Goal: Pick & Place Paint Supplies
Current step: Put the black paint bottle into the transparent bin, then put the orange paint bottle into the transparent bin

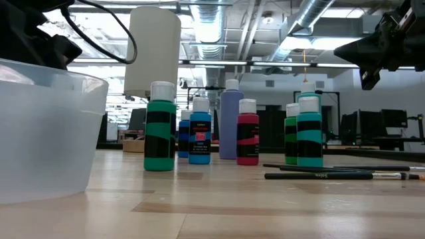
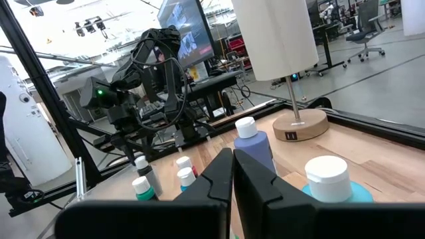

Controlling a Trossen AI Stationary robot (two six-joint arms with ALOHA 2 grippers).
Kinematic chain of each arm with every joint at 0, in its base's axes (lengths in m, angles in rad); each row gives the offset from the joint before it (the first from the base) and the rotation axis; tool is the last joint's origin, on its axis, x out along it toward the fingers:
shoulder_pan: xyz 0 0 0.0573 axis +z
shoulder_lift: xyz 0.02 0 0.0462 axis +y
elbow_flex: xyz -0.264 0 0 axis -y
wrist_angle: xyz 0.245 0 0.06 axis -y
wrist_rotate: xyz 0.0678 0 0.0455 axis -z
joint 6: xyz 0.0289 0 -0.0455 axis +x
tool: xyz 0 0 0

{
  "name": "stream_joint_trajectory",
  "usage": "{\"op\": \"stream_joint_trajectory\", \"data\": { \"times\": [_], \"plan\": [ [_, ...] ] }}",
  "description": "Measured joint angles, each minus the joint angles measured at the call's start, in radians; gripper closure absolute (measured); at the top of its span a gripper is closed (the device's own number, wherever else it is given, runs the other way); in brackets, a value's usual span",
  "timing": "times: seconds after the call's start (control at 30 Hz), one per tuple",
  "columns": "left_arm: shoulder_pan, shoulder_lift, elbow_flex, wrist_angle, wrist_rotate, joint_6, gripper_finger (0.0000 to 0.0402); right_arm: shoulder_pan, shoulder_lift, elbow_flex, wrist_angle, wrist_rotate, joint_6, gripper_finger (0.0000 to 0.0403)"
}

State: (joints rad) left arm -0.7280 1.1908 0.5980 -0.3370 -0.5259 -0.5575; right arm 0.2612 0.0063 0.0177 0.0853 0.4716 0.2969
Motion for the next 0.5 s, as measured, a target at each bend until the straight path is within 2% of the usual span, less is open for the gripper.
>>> {"op": "stream_joint_trajectory", "data": {
  "times": [0.27, 0.5],
  "plan": [
    [0.000, -0.002, 0.000, 0.000, -0.001, 0.000, 0.0193, 0.000, 0.000, 0.000, 0.000, 0.000, 0.000, 0.0394],
    [0.017, -0.085, -0.001, 0.001, -0.004, 0.023, 0.0168, 0.000, 0.000, 0.000, 0.000, 0.000, 0.000, 0.0394]
  ]
}}
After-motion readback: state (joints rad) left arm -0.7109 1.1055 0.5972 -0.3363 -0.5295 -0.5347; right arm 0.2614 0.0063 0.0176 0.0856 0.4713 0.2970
